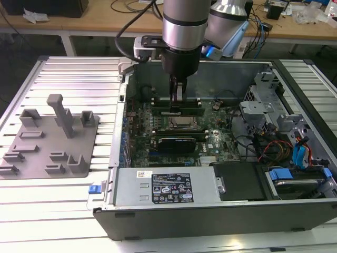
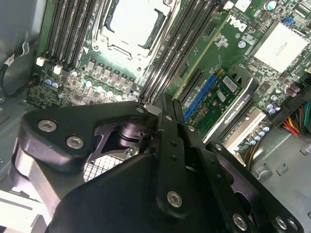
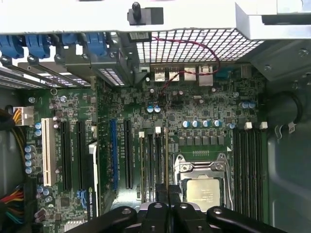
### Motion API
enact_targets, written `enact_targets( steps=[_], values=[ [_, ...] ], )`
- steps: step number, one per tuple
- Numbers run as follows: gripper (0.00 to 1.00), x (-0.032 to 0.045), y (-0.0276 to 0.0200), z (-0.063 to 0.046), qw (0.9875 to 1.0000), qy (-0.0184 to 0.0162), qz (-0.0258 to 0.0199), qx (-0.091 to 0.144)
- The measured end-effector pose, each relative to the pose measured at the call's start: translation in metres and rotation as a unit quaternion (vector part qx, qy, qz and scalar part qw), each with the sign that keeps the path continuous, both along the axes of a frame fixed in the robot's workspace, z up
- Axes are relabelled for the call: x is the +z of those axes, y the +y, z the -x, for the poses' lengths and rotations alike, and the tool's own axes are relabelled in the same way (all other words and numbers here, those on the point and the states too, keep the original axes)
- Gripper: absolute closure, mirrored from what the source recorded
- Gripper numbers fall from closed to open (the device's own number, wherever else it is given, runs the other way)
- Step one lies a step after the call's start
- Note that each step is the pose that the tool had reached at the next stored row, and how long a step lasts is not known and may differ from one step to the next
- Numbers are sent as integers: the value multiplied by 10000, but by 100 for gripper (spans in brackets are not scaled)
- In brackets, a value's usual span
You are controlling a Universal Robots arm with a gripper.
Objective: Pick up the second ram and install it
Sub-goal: 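Insert the second ram into the second slot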
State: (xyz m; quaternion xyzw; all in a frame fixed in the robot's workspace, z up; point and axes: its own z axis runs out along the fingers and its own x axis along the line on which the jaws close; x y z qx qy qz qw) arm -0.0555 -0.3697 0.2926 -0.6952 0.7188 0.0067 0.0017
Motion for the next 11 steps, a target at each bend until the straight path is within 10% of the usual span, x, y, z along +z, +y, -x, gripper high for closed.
enact_targets(
  steps=[11],
  values=[
    [91,-215,-18,-18,10000,0,0,0]
  ],
)
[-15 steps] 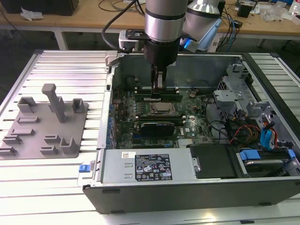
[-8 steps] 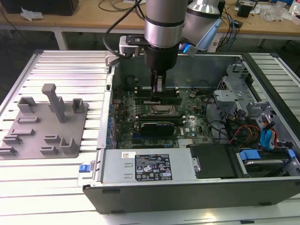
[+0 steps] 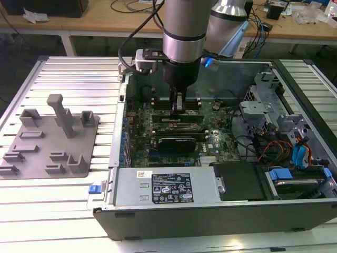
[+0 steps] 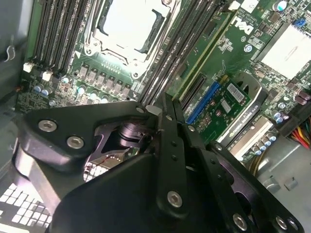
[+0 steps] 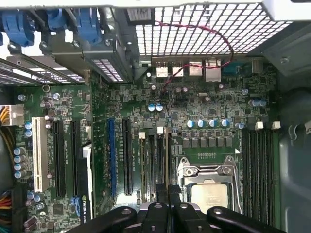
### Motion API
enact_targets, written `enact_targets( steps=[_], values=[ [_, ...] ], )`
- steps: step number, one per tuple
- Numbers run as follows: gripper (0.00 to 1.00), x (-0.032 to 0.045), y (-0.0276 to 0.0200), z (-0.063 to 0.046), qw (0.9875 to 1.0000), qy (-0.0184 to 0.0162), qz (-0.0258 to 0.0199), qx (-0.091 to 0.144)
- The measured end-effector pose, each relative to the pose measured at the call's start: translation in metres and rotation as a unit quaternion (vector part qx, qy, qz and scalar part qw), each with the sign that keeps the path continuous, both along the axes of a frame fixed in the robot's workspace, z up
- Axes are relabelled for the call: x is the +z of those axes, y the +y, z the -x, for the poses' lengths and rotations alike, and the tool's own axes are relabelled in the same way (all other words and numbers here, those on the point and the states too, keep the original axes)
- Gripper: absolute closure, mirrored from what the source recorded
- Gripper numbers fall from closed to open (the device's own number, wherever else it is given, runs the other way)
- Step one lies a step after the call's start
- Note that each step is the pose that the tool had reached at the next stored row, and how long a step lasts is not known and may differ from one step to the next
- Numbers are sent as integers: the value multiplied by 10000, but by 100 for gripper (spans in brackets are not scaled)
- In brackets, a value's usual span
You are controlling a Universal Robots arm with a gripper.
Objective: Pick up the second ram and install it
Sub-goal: 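Insert the second ram into the second slot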
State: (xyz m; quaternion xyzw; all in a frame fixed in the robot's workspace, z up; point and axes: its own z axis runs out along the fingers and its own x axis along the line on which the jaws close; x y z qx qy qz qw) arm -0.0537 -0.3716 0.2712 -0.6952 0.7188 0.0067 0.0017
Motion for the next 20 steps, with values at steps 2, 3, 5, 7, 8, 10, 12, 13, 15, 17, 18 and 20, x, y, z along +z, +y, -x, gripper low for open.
enact_targets(
  steps=[2,3,5,7,8,10,12,13,15,17,18,20],
  values=[
    [91,-13,-2,-20,10000,0,1,0],
    [91,-37,-3,-57,10000,0,0,0],
    [91,-53,-3,-82,10000,0,0,0],
    [91,-65,-4,-95,10000,0,1,0],
    [91,-66,-4,-95,10000,1,2,0],
    [91,-67,-4,-96,10000,0,1,0],
    [91,-69,-3,-96,10000,0,0,0],
    [91,-75,-3,-96,10000,-2,-2,0],
    [91,-88,-4,-96,10000,0,0,1],
    [91,-104,-4,-96,10000,0,0,0],
    [91,-122,-6,-96,10000,0,0,0],
    [91,-150,-7,-96,10000,0,1,0]
  ],
)
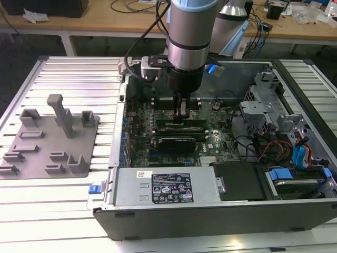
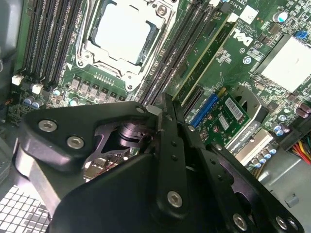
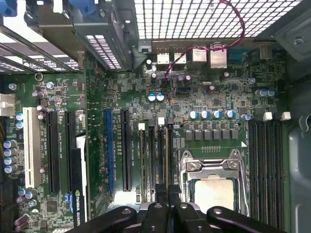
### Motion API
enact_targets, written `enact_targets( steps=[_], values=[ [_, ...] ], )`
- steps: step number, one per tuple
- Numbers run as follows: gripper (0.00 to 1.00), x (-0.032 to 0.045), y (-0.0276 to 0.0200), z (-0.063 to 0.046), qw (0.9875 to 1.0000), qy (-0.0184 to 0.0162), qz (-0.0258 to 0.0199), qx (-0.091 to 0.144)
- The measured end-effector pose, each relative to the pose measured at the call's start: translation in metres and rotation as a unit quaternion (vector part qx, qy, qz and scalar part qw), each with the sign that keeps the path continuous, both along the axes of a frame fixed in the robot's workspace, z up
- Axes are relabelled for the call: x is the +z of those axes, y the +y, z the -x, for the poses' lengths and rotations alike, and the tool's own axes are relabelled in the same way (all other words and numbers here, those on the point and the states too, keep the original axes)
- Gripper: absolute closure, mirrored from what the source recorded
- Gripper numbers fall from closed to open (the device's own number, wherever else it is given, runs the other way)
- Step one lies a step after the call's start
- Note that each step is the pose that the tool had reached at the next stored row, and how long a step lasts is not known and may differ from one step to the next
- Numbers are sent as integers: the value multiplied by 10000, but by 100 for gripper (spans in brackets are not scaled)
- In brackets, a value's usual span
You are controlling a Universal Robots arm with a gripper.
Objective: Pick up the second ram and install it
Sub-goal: 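Insert the second ram into the second slot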
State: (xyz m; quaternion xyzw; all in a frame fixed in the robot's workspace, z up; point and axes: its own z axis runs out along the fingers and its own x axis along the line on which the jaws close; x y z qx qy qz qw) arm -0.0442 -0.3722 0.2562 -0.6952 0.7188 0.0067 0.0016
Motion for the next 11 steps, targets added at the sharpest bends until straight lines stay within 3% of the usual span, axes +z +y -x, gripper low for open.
enact_targets(
  steps=[11],
  values=[
    [91,-121,1,-25,10000,-1,13,10]
  ],
)
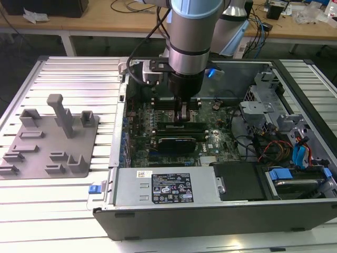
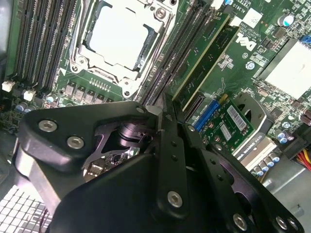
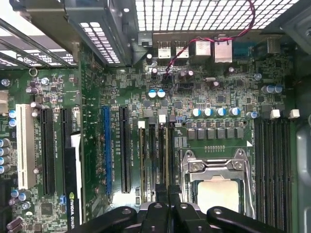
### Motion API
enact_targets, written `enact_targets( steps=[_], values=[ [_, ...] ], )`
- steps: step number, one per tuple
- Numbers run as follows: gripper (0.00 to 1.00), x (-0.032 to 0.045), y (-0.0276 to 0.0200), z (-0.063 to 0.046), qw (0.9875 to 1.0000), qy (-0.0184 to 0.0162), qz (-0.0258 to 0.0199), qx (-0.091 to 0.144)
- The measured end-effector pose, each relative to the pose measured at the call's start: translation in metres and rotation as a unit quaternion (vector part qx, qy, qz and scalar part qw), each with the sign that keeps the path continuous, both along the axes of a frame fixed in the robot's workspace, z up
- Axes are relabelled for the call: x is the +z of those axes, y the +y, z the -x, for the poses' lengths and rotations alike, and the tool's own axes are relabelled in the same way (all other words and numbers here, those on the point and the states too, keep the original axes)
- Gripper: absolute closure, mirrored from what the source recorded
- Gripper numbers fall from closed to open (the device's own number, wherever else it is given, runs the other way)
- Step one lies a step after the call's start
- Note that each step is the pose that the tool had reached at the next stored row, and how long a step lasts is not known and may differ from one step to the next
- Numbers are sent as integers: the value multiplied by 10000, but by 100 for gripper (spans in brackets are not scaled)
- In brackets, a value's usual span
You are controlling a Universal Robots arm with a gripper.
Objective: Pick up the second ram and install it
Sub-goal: 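Insert the second ram into the second slot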
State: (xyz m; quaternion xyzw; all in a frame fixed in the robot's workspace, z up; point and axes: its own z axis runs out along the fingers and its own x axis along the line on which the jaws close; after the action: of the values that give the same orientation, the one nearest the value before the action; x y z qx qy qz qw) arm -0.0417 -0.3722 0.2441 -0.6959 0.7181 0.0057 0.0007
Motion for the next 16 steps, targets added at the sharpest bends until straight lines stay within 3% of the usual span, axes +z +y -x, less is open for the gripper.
enact_targets(
  steps=[16],
  values=[
    [91,-63,0,8,10000,-8,3,75]
  ],
)
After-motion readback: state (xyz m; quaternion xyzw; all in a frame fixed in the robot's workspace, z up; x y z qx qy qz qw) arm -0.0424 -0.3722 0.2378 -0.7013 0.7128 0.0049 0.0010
